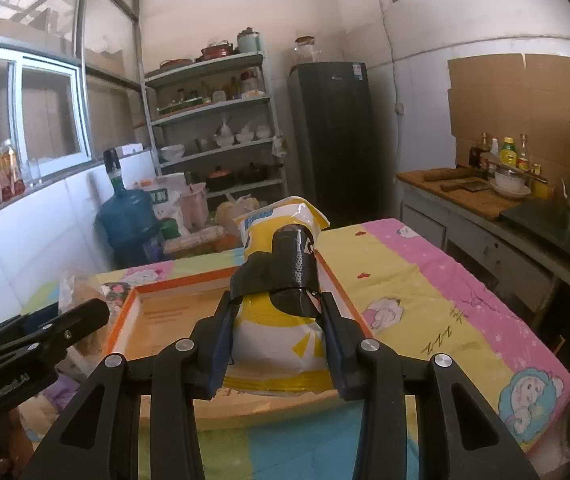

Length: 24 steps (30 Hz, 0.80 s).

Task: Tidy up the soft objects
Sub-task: 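Carry the clear bag with the left gripper while the right carries the penguin bag over the box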

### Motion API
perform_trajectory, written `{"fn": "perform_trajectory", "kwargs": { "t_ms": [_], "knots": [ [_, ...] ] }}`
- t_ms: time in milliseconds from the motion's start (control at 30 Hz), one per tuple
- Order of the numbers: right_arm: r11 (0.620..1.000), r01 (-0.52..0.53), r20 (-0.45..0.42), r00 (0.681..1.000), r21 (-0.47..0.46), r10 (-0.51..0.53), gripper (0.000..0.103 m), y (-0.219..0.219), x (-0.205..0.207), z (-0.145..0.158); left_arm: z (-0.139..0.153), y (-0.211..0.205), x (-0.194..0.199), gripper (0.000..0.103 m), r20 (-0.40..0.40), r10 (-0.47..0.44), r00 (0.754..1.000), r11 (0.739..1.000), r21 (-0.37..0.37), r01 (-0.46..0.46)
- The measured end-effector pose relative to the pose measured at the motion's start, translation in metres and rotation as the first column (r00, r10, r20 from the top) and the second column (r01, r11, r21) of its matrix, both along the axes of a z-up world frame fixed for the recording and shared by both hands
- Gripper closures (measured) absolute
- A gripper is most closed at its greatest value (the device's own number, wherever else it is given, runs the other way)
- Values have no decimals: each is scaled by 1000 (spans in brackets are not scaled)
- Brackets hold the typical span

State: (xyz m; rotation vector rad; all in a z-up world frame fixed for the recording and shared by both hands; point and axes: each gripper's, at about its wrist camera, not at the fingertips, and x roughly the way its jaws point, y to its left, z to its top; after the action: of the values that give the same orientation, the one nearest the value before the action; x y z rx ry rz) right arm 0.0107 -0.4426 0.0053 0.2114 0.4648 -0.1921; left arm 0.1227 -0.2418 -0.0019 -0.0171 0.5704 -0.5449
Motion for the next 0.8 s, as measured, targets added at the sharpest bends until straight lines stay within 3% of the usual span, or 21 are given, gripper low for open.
{"fn": "perform_trajectory", "kwargs": {
  "t_ms": [367, 633, 800],
  "knots": [
    [997, -16, -78, 997, 78, 22, 61, -26, 37, -34, -39, -30, 38, 53, -100, 65, 993, 996, 73, -58],
    [993, -28, -159, 986, 114, 46, 61, -34, 62, -63, -69, -46, 56, 53, -189, 72, 979, 990, 134, -47],
    [987, -38, -197, 978, 154, 68, 61, -38, 74, -77, -70, -53, 59, 53, -172, 75, 982, 986, 157, -48]
  ]
}}
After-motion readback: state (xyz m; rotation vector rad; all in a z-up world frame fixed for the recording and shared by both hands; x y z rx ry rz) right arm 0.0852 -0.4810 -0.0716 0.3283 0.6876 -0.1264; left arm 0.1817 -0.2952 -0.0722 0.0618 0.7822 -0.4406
